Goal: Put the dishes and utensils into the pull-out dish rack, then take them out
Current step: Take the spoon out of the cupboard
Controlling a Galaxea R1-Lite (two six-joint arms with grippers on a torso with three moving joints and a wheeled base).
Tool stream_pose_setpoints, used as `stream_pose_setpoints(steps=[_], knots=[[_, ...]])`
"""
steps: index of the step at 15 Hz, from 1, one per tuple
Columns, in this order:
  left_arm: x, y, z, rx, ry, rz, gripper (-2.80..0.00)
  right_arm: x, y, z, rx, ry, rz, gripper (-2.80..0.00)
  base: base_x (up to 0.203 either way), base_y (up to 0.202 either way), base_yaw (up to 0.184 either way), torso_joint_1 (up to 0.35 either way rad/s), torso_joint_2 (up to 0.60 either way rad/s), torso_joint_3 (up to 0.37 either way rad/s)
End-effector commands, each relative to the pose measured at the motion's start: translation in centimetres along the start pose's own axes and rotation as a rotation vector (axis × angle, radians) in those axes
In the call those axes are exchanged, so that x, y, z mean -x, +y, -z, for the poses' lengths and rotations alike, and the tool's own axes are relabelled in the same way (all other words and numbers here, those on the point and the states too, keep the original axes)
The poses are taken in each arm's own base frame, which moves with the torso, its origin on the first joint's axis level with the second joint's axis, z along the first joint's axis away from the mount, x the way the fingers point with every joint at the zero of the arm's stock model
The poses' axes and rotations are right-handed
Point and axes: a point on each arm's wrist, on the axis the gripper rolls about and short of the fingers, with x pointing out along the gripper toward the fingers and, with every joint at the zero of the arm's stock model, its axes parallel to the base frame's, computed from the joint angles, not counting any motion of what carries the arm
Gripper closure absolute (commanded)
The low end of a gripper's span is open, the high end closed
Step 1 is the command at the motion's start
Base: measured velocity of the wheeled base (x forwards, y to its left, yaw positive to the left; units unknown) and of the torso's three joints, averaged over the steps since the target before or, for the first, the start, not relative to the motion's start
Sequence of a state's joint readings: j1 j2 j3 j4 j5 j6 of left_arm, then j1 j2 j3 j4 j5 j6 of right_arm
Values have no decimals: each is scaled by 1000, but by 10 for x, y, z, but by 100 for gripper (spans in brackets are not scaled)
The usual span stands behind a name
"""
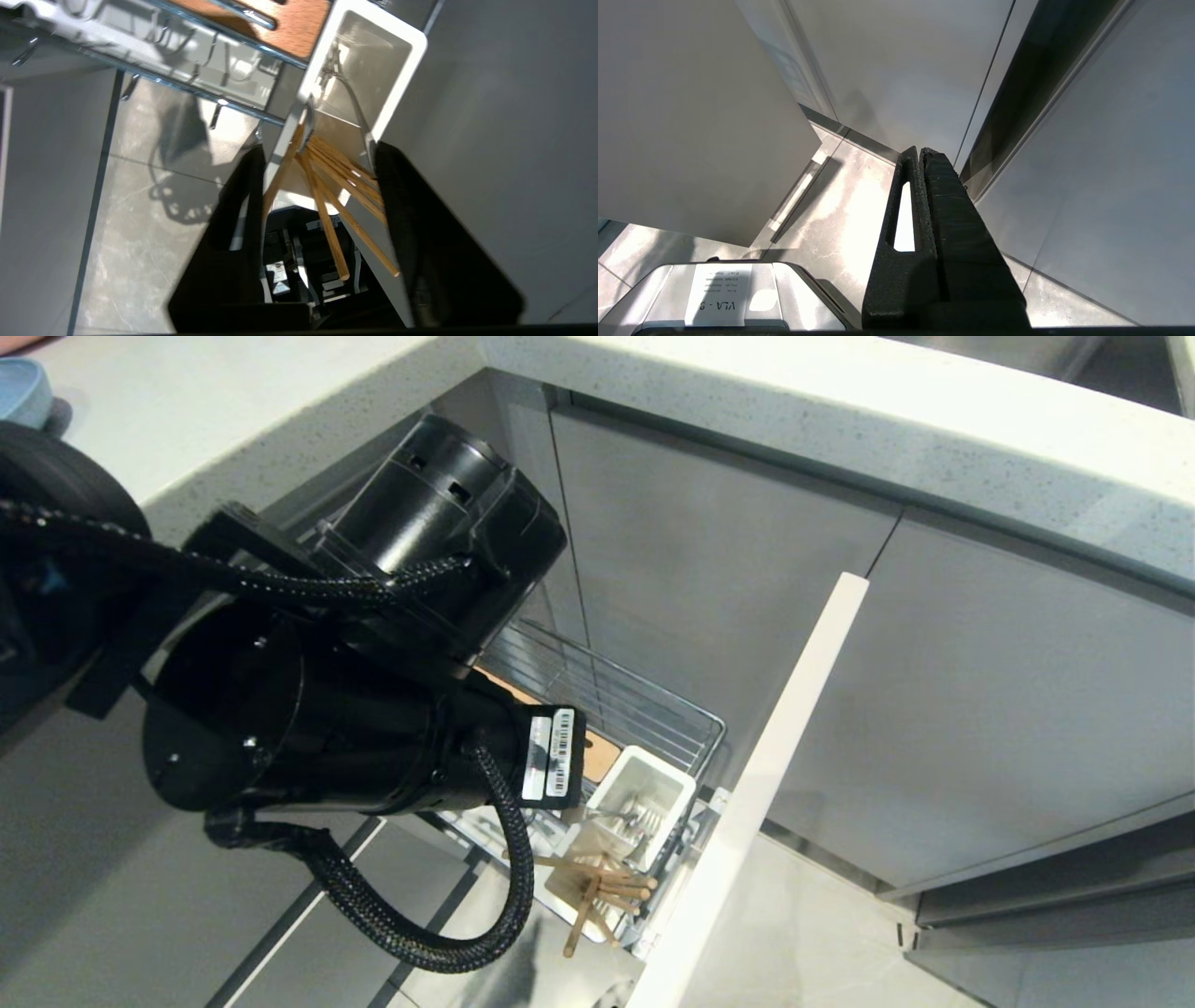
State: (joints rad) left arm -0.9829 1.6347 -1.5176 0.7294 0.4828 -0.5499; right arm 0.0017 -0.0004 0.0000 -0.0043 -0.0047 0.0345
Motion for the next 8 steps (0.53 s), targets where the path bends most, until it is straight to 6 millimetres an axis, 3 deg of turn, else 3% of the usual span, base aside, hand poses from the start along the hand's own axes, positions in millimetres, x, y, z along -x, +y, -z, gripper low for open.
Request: stream_pose_setpoints(steps=[1,5,8], knots=[[-7,1,6,-33,7,29,-280,0,0,0,-1,-3,-1,0,0,0,0,0,0,0],[-27,2,19,-138,-7,63,-280,0,0,0,0,-3,-1,0,0,0,0,0,0,0],[-44,14,19,-192,-43,30,-280,0,0,0,-1,-3,-1,0,0,0,0,0,0,0]])
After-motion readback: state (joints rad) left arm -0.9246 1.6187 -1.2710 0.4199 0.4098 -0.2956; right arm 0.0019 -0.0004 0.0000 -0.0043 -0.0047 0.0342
